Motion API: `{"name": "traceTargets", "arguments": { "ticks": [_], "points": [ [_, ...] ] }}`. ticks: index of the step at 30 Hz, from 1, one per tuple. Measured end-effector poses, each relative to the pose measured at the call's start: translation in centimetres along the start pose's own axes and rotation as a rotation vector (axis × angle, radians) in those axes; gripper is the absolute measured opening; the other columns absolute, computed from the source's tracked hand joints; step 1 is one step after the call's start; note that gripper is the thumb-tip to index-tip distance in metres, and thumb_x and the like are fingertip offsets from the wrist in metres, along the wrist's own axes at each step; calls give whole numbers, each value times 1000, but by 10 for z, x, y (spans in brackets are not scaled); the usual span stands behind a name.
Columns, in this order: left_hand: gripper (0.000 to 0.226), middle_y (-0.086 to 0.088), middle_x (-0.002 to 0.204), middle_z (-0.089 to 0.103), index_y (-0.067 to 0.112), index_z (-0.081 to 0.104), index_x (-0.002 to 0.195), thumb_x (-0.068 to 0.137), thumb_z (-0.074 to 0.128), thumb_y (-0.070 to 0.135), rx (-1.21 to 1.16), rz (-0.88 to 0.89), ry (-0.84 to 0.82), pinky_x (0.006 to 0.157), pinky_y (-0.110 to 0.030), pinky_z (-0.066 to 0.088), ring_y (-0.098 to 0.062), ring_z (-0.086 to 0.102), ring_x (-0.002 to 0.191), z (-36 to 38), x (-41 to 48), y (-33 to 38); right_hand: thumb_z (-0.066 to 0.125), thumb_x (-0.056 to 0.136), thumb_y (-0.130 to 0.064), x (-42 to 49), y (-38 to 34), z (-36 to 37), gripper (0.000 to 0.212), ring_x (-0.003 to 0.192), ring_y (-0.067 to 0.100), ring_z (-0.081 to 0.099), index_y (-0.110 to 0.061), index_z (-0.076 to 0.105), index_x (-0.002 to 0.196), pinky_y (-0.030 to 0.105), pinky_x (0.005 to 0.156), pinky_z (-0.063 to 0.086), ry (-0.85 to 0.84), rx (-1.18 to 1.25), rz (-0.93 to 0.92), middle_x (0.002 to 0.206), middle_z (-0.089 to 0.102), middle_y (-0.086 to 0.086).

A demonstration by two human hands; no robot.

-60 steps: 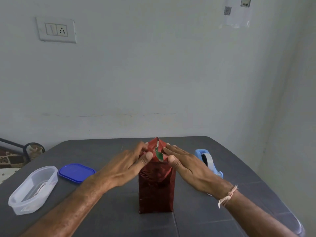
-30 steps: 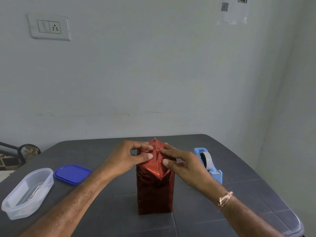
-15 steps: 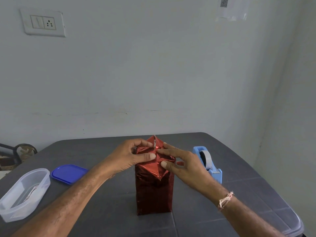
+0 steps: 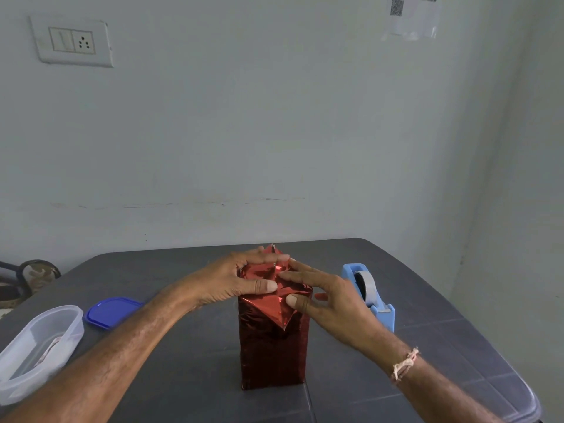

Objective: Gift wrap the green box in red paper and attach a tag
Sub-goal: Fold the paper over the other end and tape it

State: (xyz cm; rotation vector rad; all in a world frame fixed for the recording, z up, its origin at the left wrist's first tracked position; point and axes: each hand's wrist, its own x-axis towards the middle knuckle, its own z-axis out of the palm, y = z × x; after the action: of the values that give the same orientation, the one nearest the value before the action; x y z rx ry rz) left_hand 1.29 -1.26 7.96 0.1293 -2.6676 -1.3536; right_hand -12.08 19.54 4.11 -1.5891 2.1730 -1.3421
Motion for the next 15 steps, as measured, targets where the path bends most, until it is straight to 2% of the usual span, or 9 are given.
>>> {"name": "traceTargets", "arguments": {
  "ticks": [2, 4, 6, 9, 13, 15],
  "points": [
    [55, 27, 156, 34, 60, 56, 133, 84, 75, 47, 16, -20, -25, 125, -42, 25, 5, 22, 149, -2, 2, -1, 74, 92, -40, -1, 1, 0, 44, 137, -13, 42, -43, 64, 134, 34, 116, 42, -2, -11, -2, 150, 44, -33],
    [56, 23, 156, 38, 59, 56, 135, 84, 75, 46, 1, -46, -38, 120, -35, 35, -3, 33, 147, -3, 3, -1, 73, 91, -41, -2, 1, 0, 44, 134, -16, 41, -45, 63, 134, 31, 115, 41, -4, -15, -6, 147, 43, -36],
    [58, 21, 157, 38, 54, 54, 139, 86, 74, 43, -3, -72, -47, 116, -27, 39, -3, 39, 141, -3, 3, 1, 73, 90, -43, -2, 3, 1, 45, 136, -14, 41, -47, 62, 133, 32, 115, 41, -1, 0, -6, 149, 42, -36],
    [61, 20, 155, 42, 50, 54, 140, 83, 74, 45, -10, -84, -42, 117, -29, 39, -2, 44, 138, -2, 3, 0, 73, 89, -47, -2, 5, 3, 44, 139, -10, 40, -50, 61, 131, 33, 115, 42, 6, 14, -11, 153, 40, -34],
    [59, 23, 144, 55, 47, 56, 140, 84, 75, 42, -25, -77, -39, 107, -23, 48, 1, 55, 128, -2, 3, -2, 72, 88, -48, -4, 6, 4, 43, 139, -11, 40, -56, 60, 128, 34, 116, 42, 12, 26, -18, 153, 39, -35],
    [58, 22, 141, 58, 48, 57, 140, 85, 76, 43, -26, -76, -37, 108, -26, 49, 0, 57, 127, -2, 4, -3, 72, 88, -48, -4, 5, 5, 42, 140, -11, 40, -56, 60, 128, 34, 117, 41, 16, 32, -18, 153, 39, -35]
  ]
}}
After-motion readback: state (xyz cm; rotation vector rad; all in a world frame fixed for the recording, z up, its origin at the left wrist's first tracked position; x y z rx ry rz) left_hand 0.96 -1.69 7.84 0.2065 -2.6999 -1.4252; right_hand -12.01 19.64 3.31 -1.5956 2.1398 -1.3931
